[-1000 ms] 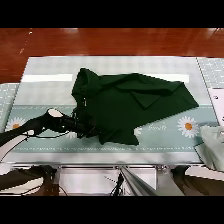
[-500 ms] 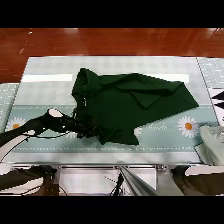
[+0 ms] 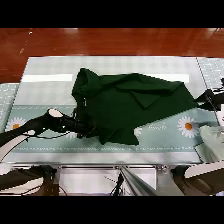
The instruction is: Fold the shirts.
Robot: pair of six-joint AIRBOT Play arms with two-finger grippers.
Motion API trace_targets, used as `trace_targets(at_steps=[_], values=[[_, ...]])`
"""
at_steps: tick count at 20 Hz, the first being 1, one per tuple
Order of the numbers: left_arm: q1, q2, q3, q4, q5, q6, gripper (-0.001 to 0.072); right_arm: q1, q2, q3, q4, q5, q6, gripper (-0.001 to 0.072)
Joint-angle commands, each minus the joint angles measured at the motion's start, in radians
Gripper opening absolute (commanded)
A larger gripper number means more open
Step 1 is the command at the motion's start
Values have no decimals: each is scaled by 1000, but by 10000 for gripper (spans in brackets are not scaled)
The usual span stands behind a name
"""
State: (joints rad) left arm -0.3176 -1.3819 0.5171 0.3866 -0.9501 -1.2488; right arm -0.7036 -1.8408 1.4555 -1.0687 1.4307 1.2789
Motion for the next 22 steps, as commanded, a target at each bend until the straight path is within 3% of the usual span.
trace_targets(at_steps=[1,3,4,5,7,8,13,16,19,22], values=[[0,1,0,-7,-3,7,26,24,-19,-2,-23,-45,37,482],[0,1,1,-7,1,7,26,43,-43,-2,-13,-48,48,478],[0,1,5,-9,1,12,26,59,-58,-2,-2,-49,55,436],[0,1,14,-11,1,30,26,77,-68,-1,5,-56,56,334],[4,1,49,-11,1,38,26,111,-64,3,32,-72,46,54],[9,5,72,-11,0,52,25,122,-54,17,61,-61,24,21],[46,172,304,4,54,90,23,121,130,142,253,11,-57,20],[76,336,577,142,87,89,23,121,318,196,388,-98,-58,20],[153,483,882,293,111,89,23,122,517,249,592,-312,-58,19],[238,588,1103,369,172,86,23,122,690,304,602,-438,-55,19]])
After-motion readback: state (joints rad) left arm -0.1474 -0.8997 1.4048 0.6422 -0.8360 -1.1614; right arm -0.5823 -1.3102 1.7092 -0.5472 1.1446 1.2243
